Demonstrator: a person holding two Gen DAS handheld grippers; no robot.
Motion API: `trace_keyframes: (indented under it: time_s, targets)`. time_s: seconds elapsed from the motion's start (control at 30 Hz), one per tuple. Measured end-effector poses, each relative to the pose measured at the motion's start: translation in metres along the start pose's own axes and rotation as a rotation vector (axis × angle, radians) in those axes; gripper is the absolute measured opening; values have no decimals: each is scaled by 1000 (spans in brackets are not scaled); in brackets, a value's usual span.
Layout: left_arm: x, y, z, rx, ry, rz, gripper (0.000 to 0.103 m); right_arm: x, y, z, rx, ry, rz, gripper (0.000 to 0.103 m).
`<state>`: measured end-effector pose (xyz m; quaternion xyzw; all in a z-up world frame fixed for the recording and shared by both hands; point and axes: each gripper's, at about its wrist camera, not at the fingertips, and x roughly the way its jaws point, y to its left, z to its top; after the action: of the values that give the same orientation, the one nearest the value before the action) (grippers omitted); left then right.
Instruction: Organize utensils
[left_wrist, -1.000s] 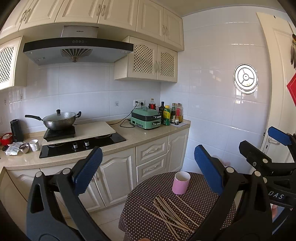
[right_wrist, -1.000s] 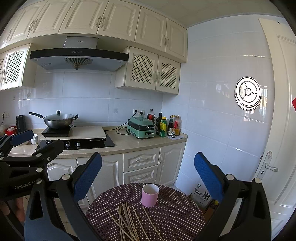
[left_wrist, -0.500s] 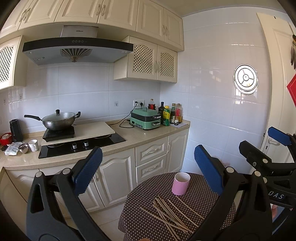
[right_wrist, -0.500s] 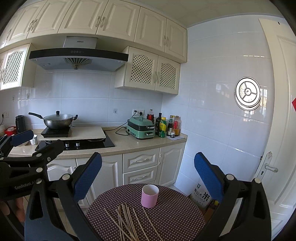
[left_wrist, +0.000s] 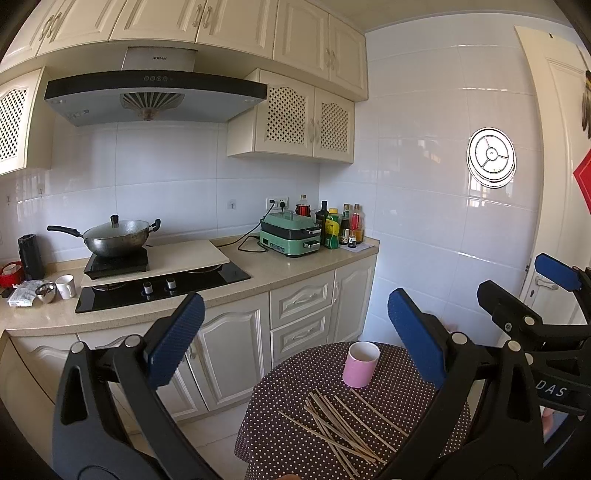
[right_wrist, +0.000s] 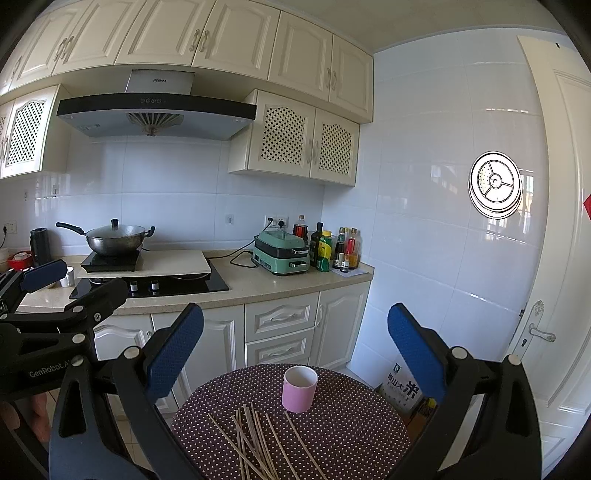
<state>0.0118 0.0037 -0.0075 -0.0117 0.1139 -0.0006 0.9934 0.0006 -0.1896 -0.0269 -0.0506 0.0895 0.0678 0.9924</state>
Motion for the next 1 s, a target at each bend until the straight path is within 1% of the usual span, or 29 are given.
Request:
trace_keyframes:
  time_s: [0.57,1.0]
  targets:
    - [0,2,-1,-4,2,-2,97,3,2,1,3,7,3,96]
    - [0,11,-2,-12,7,-5,97,7,3,2,5,14,6,96]
